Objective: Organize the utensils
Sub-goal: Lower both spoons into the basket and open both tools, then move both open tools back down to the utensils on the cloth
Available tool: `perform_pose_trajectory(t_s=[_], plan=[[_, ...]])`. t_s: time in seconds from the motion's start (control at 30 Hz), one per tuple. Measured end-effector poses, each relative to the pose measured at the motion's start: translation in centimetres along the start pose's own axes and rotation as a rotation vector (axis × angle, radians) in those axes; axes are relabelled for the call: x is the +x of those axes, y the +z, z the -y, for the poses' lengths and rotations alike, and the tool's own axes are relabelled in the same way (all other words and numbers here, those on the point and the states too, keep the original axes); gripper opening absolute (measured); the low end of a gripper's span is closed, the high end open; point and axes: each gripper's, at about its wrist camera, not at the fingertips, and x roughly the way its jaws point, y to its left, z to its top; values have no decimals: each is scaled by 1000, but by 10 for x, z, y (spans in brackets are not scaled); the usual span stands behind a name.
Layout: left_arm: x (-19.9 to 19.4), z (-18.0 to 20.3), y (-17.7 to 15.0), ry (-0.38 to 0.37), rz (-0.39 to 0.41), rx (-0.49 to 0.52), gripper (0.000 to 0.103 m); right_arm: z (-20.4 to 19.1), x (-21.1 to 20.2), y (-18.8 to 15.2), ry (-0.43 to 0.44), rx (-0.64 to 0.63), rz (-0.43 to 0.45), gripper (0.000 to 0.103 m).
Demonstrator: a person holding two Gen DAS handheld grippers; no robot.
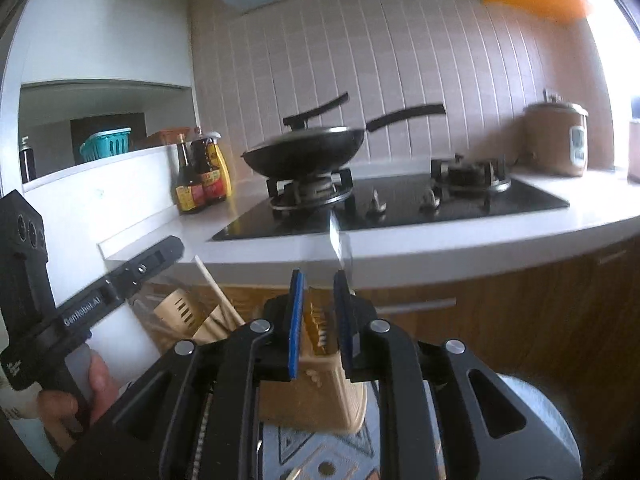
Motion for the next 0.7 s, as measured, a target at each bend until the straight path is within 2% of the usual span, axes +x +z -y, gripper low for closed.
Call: perform_pose_trajectory(t_s=[0.23, 0.4, 0.47, 0.5, 0.57, 0.67, 0.7], plan=[[-35, -9, 7, -6, -14, -38, 37, 2, -25, 0, 21, 43, -63, 16], [-62, -12, 18, -40, -51, -63, 37, -5, -56, 5, 33, 49, -88, 30], [-71, -13, 21, -51, -102, -74, 37, -8, -64, 7, 33, 52, -112, 33], [-74, -13, 22, -55, -132, -78, 38, -11, -68, 7, 35, 57, -136, 42], [-75, -15, 20, -57, -244, -87, 44, -14, -73, 5, 32, 78, -181, 55], [-71, -22, 9, -50, -411, -111, 44, -22, -71, -4, 28, 87, -297, 56], [-67, -25, 1, -49, -490, -121, 44, -26, -67, -11, 17, 85, -365, 56]])
